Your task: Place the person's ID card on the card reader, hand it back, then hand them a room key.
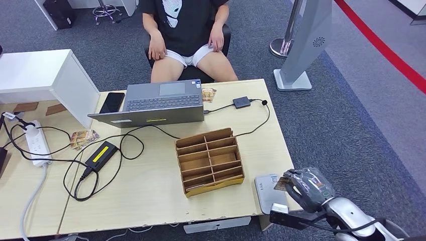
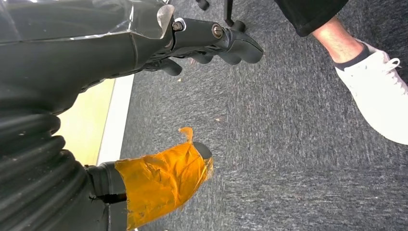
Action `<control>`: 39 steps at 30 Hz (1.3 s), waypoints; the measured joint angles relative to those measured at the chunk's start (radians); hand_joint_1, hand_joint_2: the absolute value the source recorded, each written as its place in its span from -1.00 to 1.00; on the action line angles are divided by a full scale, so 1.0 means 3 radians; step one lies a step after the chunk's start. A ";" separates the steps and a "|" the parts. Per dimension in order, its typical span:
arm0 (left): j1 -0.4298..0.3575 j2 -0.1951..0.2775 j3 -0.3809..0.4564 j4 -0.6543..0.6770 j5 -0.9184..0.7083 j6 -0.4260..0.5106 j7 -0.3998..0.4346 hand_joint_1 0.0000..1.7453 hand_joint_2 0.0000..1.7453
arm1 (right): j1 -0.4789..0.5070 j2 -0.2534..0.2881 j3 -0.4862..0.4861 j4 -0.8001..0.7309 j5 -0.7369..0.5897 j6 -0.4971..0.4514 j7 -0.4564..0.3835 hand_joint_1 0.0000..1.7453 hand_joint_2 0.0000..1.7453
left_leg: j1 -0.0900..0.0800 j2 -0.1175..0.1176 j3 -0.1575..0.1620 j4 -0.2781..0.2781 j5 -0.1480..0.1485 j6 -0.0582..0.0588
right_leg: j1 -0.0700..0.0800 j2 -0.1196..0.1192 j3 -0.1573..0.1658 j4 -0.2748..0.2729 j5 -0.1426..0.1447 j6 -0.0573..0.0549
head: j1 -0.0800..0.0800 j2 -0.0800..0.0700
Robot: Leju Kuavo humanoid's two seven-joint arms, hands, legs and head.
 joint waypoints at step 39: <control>-0.0014 -0.0003 0.0062 -0.0060 -0.1041 -0.0091 -0.0072 -1.00 1.00 | -0.2678 0.1568 0.0641 0.0892 -0.0206 0.0324 0.0190 1.00 1.00 | 0.0008 0.0030 -0.0003 -0.0002 0.0033 -0.0016 | 0.0003 0.0037 -0.0018 0.0010 0.0030 -0.0011 | 0.0001 0.0000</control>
